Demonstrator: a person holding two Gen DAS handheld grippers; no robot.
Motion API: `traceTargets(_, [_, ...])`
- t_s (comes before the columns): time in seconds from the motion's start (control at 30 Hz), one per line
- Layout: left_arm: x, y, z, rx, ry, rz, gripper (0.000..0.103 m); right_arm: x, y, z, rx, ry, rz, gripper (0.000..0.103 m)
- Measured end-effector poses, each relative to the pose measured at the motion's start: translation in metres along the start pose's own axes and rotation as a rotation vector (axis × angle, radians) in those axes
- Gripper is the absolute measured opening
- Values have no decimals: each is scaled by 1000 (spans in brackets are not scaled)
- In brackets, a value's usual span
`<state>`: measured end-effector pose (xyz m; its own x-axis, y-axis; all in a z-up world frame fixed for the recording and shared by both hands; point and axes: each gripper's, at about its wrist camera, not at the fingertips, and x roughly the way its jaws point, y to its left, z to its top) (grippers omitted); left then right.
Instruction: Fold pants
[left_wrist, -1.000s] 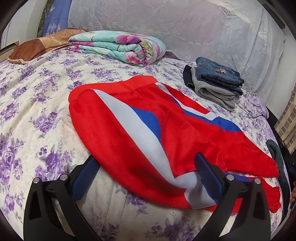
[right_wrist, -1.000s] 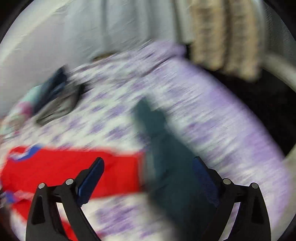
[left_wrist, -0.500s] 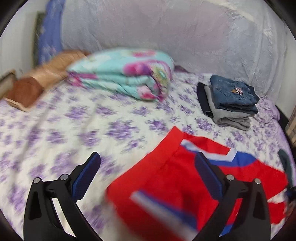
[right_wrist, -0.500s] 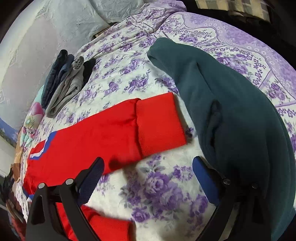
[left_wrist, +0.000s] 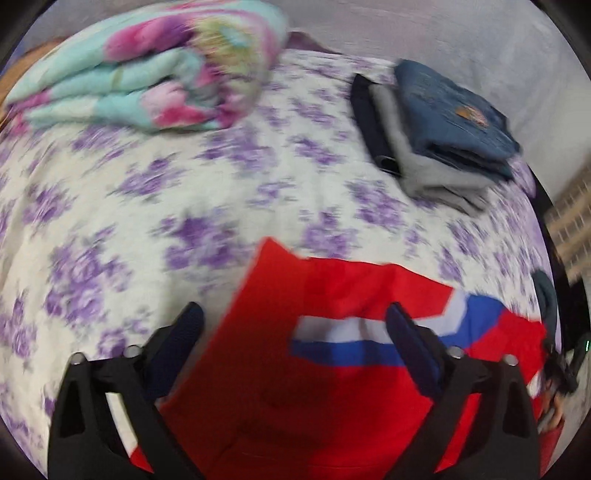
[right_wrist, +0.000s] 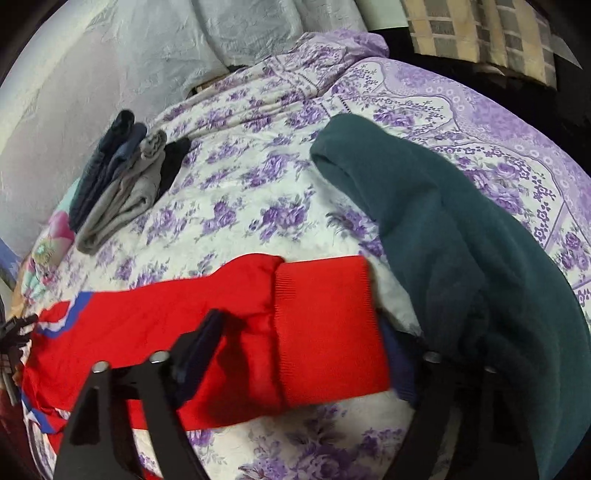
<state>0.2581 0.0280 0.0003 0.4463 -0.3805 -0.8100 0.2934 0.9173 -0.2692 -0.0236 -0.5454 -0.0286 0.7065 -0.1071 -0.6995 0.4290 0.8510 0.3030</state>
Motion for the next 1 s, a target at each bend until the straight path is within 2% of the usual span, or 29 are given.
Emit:
traceTargets(0.03, [0, -6, -1, 45, -12, 34, 72, 0, -2, 1, 7, -3, 9, 65])
traceTargets(0.1, [-1, -19, -6, 132, -42, 105, 61, 0, -3, 3, 12, -9, 24, 63])
traceTargets(0.13, [-1, -20, -7, 142, -45, 109, 55, -1, -1, 3, 4, -14, 26, 60])
traceTargets(0.2, [-4, -17, -6, 121, -59, 104, 46, -5, 5, 1, -21, -28, 33, 57])
traceTargets(0.23, [-9, -13, -6, 104, -74, 91, 32, -8, 9, 0, -39, -40, 25, 56])
traceTargets(0.3, [-20, -4, -6, 67, -112, 81, 16, -12, 13, -2, -57, -53, 27, 56])
traceTargets(0.37, [-28, 5, -7, 26, -147, 56, 10, -13, 15, -1, -63, -51, 31, 54])
traceTargets(0.43, [-34, 13, -7, -16, -185, 73, 0, -11, 16, 3, -63, -45, 35, 48])
traceTargets(0.5, [-46, 24, -5, -71, -249, 106, 0, -10, 19, 15, -55, -50, 53, 42])
traceTargets(0.63, [-82, 54, -1, -202, -367, 92, 0, -7, 45, 44, -89, -73, 84, 37])
traceTargets(0.67, [-87, 59, 0, -218, -371, 81, 0, -5, 54, 51, -110, -69, 88, 37])
traceTargets(0.77, [-82, 67, -3, -224, -271, -18, 1, -4, 63, 52, -137, -54, 71, 37])
traceTargets(0.8, [-76, 62, -5, -186, -235, -18, 12, -8, 61, 46, -144, -58, 57, 37])
traceTargets(0.83, [-70, 56, -6, -135, -203, -2, 37, -13, 57, 41, -147, -63, 43, 37])
traceTargets(0.87, [-65, 51, -7, -99, -184, 24, 53, -18, 51, 34, -149, -65, 27, 37])
traceTargets(0.9, [-57, 44, -7, -56, -164, 66, 75, -20, 44, 30, -145, -61, 15, 37])
traceTargets(0.93, [-51, 41, -6, -33, -154, 85, 77, -22, 37, 26, -134, -53, 5, 37])
traceTargets(1.0, [-37, 36, 0, -2, -116, 68, 77, -19, 19, 19, -93, -22, 0, 37])
